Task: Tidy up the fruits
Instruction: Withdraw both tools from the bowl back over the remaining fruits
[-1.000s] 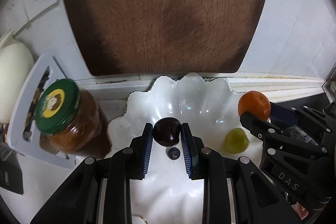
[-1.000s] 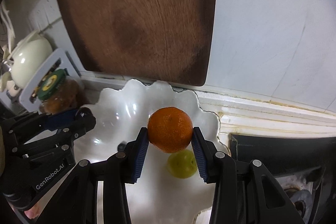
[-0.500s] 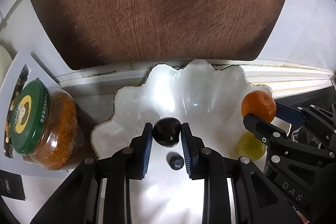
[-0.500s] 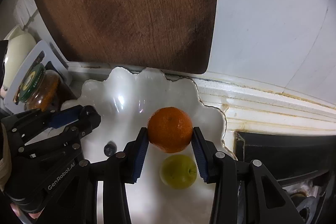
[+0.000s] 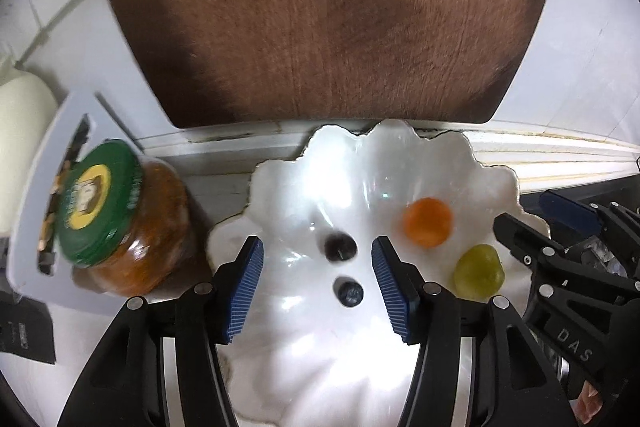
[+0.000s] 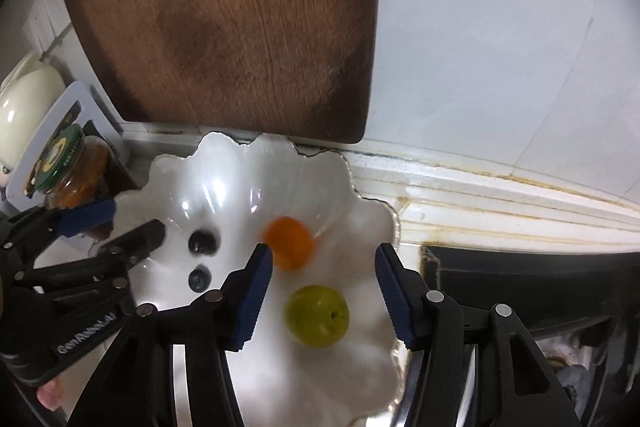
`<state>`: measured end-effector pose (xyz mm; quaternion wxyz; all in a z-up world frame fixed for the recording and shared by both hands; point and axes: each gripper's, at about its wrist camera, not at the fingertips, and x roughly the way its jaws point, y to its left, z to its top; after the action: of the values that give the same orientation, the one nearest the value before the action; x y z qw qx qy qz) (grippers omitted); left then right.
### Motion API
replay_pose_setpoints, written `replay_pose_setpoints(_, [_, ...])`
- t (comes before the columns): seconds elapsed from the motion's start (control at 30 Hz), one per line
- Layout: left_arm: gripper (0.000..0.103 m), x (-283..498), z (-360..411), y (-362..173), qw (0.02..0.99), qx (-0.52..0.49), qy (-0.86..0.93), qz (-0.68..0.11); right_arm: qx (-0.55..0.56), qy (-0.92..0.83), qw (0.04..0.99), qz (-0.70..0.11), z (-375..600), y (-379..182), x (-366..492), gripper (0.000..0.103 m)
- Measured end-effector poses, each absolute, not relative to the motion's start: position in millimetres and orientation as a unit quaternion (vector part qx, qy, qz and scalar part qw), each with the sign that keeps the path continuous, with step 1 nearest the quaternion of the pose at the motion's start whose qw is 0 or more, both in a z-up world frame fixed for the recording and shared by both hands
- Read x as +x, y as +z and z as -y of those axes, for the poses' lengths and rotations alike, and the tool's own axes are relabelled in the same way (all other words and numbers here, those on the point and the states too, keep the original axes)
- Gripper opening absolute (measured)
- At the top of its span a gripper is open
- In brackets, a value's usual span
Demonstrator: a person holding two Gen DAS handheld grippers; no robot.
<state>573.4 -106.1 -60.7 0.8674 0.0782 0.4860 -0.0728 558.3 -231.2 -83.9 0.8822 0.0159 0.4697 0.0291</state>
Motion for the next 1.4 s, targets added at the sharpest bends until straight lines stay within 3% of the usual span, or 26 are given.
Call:
replay_pose_setpoints(0.8, [0.079, 448.9, 73.2, 21.6, 0.918, 0.087, -0.034, -0.385, 0.015, 0.054, 0.928, -0.368, 226.3, -11.1, 439.2, 0.055])
replay_pose_setpoints(1.4, [0.08, 347.1, 54.2, 45.3, 0.939, 0.085, -0.039, -0.332, -0.017, 0.094, 0.948, -0.305, 203.7, 14.6, 351.6, 0.055])
